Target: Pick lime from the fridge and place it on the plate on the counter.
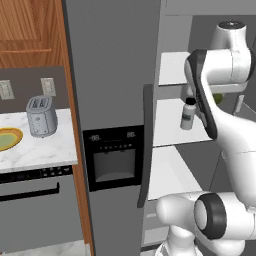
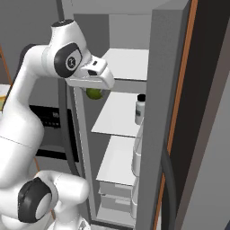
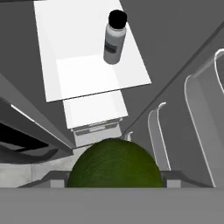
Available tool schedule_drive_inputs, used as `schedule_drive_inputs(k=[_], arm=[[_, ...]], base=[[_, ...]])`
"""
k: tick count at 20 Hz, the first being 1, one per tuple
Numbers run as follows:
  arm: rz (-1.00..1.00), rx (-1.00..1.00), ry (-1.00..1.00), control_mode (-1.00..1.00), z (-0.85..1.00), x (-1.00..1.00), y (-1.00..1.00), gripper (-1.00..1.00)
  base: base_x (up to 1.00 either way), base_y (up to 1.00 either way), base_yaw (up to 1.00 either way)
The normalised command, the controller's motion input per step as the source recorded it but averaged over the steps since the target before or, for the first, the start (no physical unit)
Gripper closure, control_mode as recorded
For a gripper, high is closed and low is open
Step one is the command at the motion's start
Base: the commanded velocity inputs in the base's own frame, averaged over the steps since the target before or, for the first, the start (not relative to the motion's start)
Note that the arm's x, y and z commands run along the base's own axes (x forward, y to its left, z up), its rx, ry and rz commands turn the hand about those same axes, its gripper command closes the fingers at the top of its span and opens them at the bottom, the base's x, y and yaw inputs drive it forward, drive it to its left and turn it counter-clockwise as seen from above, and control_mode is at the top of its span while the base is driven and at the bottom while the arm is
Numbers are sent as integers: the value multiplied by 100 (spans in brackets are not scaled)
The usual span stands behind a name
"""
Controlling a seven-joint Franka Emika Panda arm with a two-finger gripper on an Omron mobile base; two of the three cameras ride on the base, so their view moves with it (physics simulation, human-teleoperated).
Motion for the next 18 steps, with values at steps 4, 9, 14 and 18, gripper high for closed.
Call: schedule_drive_inputs(k=[4,9,14,18], arm=[[0,5,3,-100,-2,-45,6,100],[0,4,0,-100,-13,-32,8,100],[0,2,0,-100,-15,-21,5,100],[2,0,0,-100,-6,-6,9,100]], base=[[0,0,0],[0,0,0],[0,0,0],[0,0,0]])
